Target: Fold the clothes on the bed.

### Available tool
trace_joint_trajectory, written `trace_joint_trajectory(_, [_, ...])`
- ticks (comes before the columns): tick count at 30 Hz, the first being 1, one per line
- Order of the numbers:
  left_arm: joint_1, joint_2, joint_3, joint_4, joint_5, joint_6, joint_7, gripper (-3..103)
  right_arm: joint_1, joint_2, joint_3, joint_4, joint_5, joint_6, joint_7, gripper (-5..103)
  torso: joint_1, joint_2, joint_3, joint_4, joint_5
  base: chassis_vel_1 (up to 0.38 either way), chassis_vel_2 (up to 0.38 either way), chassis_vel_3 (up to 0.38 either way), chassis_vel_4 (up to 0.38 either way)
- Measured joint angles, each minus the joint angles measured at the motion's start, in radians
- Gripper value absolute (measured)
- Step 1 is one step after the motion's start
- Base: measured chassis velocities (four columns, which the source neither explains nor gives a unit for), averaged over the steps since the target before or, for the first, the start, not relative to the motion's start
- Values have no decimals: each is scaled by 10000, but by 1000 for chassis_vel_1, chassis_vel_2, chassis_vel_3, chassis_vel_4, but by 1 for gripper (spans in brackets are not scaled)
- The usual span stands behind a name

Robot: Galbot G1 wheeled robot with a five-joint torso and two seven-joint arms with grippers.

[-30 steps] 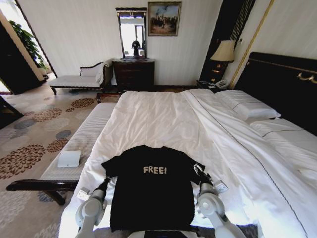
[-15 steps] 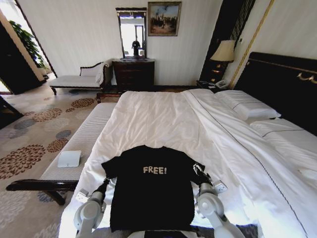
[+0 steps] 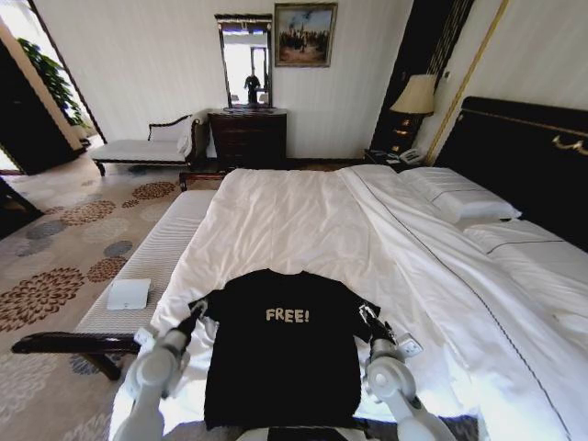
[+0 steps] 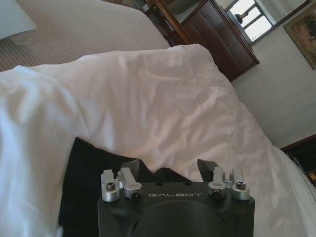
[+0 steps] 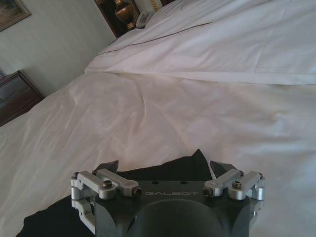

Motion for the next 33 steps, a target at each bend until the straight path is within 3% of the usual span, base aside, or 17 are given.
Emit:
trace_joint_trajectory(6, [213, -53, 19, 26, -159, 91, -29, 94, 42, -45, 105, 73, 45, -77, 133, 100, -1, 0, 0, 3, -2, 0, 0, 0, 0])
trace_joint_trajectory(11, [-450, -47, 107, 496, -165, -95, 4, 100, 44, 28, 74, 34, -38, -88, 172, 100, -2, 1, -1, 0, -2, 0, 0, 0, 0])
trace_joint_trajectory(16, [-1726, 310, 527, 1632, -47, -172, 73, 100, 85, 92, -69, -85, -217, -123, 279, 100, 0, 0, 0, 0, 2, 0, 0, 0, 0])
trace_joint_trajectory(24, [-3690, 759, 1989, 4543, 1324, 42, 184, 100, -9, 93, -21, -187, -474, -151, 425, 100, 0, 0, 1, 0, -2, 0, 0, 0, 0])
trace_joint_trajectory(26, [-3853, 739, 2092, 4728, 1406, 16, 233, 101, -27, 92, 1, -182, -485, -152, 431, 100, 0, -1, 1, 0, -1, 0, 0, 0, 0])
trace_joint_trajectory(33, [-4809, 643, 2809, 5706, 2046, -41, 480, 78, -227, 172, 183, -110, -553, -152, 443, 100, 1, -1, 0, -2, 0, 0, 0, 0, 0])
